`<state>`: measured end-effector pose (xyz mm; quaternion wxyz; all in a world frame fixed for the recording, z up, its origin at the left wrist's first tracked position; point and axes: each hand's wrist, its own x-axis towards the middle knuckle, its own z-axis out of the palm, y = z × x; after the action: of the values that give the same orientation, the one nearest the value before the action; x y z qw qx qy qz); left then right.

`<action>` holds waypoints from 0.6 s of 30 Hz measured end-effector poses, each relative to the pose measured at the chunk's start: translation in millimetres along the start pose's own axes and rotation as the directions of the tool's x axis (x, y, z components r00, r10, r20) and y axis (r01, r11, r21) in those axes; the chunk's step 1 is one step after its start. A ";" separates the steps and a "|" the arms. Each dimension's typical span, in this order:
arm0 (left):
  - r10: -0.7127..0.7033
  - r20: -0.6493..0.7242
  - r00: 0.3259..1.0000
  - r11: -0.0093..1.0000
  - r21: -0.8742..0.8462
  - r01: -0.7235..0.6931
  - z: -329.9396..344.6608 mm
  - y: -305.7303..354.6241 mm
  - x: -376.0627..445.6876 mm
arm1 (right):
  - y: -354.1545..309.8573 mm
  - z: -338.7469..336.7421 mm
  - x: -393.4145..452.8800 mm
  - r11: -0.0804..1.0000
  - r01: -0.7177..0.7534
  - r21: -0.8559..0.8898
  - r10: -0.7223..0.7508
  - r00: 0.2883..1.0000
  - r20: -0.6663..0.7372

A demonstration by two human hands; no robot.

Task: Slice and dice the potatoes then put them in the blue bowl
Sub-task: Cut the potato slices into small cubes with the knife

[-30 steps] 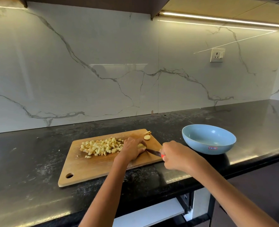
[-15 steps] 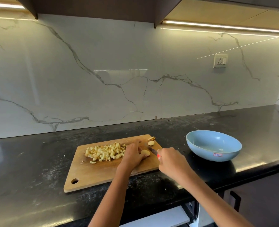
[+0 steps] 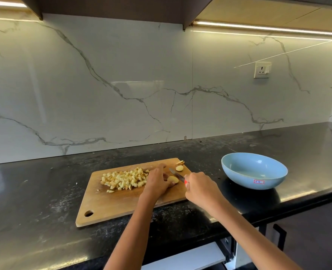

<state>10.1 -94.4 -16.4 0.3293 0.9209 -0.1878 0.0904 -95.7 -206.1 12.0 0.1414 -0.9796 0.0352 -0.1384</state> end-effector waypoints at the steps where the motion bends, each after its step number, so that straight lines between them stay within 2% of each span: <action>1: -0.003 0.001 1.000 1.000 -0.004 0.003 0.3 -0.4 0.3 | -0.8 0.8 0.2 1.000 -0.002 -0.002 0.002 1.000 0.009; 10: 0.018 0.012 1.000 1.000 -0.006 -0.018 1.1 -4.1 3.9 | -8.0 2.8 0.3 0.999 -0.006 -0.042 0.007 1.000 0.028; 18: 0.088 0.058 0.994 0.992 0.085 -0.093 0.2 -2.3 1.4 | -13.1 -2.7 0.1 0.988 0.070 -0.137 -0.051 0.990 0.133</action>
<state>12.4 -93.4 -17.5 0.2789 0.9271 -0.2343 0.0883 -95.9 -194.3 18.2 0.0693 -0.9947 0.0059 -0.0763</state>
